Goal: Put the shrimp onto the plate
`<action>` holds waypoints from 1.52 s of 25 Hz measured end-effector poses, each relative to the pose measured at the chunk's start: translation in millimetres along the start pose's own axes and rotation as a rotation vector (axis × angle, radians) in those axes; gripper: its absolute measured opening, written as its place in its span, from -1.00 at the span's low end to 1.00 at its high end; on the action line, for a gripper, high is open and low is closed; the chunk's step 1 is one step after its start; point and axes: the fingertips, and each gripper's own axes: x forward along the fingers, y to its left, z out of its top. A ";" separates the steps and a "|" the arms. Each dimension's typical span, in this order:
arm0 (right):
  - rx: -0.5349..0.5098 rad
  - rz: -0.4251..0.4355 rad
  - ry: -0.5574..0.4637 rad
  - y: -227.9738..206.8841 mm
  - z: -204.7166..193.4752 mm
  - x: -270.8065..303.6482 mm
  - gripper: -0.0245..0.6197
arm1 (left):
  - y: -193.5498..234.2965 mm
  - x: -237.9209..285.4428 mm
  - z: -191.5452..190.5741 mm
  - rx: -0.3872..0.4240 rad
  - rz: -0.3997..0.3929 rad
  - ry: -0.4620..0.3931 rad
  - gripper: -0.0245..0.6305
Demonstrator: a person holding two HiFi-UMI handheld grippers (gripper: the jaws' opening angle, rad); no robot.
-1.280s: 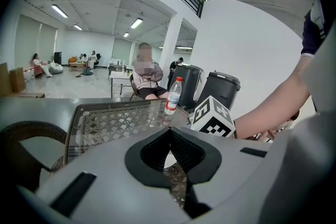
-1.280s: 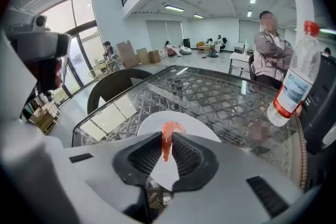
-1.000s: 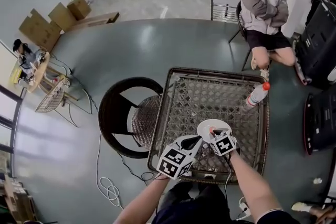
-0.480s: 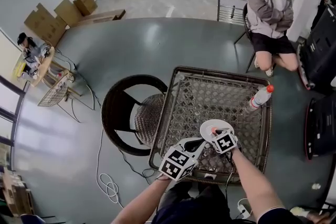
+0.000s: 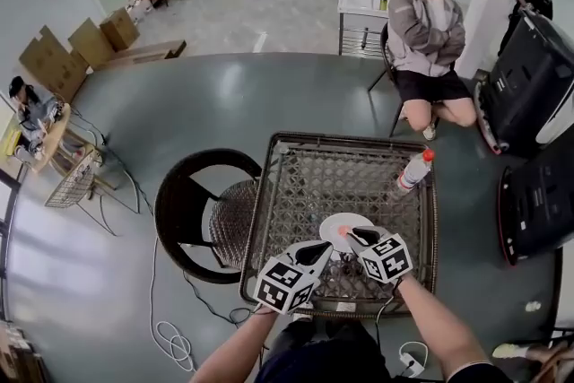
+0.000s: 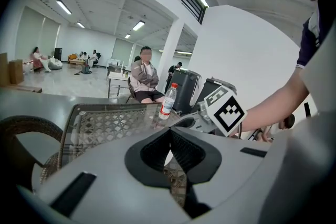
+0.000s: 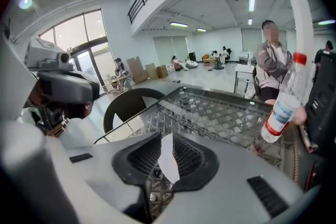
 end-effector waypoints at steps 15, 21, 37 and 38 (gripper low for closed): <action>-0.032 -0.012 -0.305 46.1 66.6 -122.0 -0.91 | -38.3 -16.0 53.8 0.090 -0.088 -0.089 -0.90; -0.037 -0.022 -0.404 55.3 88.3 -149.0 -0.91 | -49.4 -24.1 68.9 0.113 -0.108 -0.123 -0.90; -0.058 -0.027 -0.452 54.8 104.5 -162.2 -0.91 | -61.8 -26.7 90.9 0.128 -0.124 -0.179 -0.90; -0.057 -0.027 -0.453 54.4 104.7 -162.7 -0.91 | -62.6 -26.5 91.5 0.129 -0.125 -0.179 -0.90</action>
